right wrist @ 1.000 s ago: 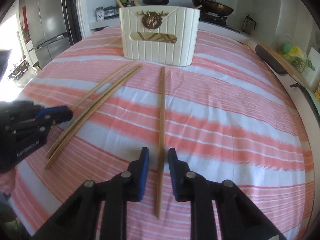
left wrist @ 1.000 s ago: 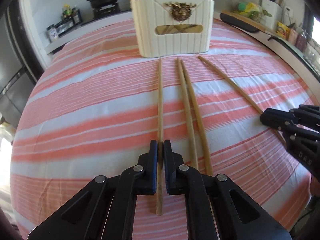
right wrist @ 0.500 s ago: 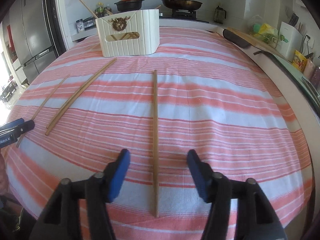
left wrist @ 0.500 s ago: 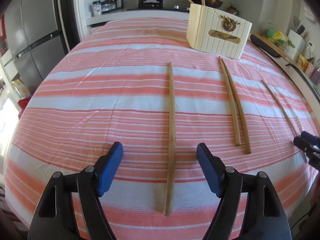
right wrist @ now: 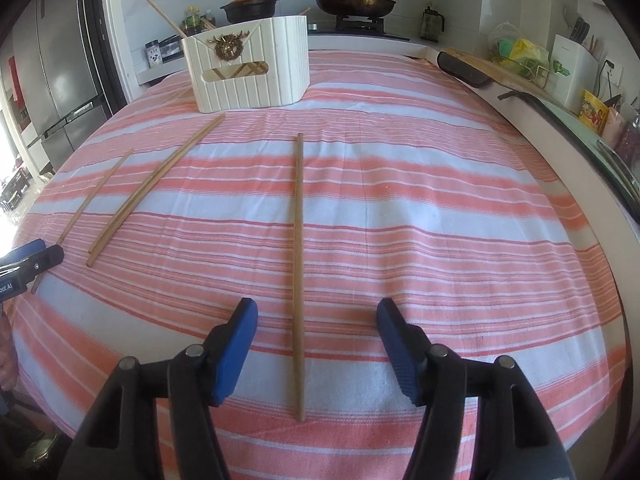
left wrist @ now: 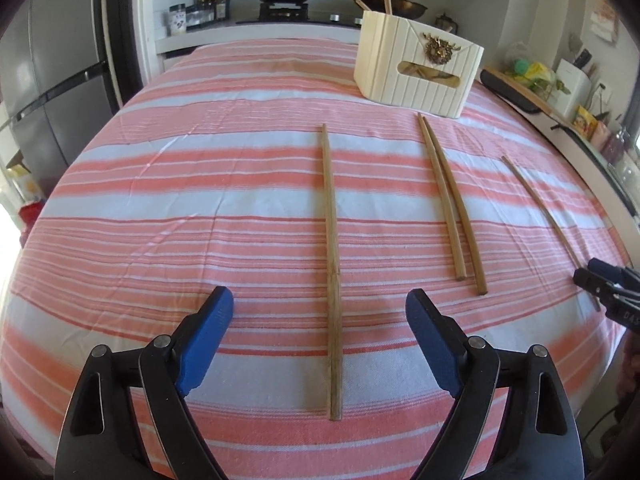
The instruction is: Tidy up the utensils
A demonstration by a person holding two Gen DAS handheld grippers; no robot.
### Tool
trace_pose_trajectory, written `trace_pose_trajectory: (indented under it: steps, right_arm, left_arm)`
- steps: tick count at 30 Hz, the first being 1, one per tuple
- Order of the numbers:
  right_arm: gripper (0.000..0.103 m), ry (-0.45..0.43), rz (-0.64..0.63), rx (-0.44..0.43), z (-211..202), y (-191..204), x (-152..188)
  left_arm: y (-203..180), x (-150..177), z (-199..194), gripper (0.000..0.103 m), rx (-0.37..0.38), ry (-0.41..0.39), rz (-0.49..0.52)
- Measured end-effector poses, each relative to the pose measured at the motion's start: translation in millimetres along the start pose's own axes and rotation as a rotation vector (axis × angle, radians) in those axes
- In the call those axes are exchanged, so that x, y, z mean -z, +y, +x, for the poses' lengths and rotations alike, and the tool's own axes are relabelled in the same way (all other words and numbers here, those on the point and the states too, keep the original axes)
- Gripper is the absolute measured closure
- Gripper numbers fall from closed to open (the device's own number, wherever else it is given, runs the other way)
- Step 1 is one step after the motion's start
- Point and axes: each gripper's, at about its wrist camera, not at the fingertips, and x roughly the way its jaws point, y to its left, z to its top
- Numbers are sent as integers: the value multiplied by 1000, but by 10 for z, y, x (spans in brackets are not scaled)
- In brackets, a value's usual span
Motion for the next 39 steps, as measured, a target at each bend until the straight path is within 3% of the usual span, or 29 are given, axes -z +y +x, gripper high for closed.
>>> trace_pose_trajectory:
  steps: [5, 14, 18, 23, 29, 39]
  right_arm:
    - [34, 69, -25, -7, 41, 26, -82]
    - [30, 102, -9, -4, 85, 70, -148]
    - [30, 101, 49, -90, 28, -9, -290]
    - [30, 126, 36, -141, -35, -83, -537]
    - [31, 200, -72, -156, 111, 23, -800]
    - [31, 280, -132, -103, 834, 163, -1276]
  left_arm:
    - [105, 37, -130, 13, 58, 32, -25]
    - [304, -14, -426, 13, 44, -8, -62]
    - [336, -146, -482, 13, 85, -3, -36]
    - [281, -392, -252, 12, 121, 89, 24]
    - [181, -741, 193, 13, 86, 183, 118]
    - [-63, -1185, 828, 21, 16, 267, 197]
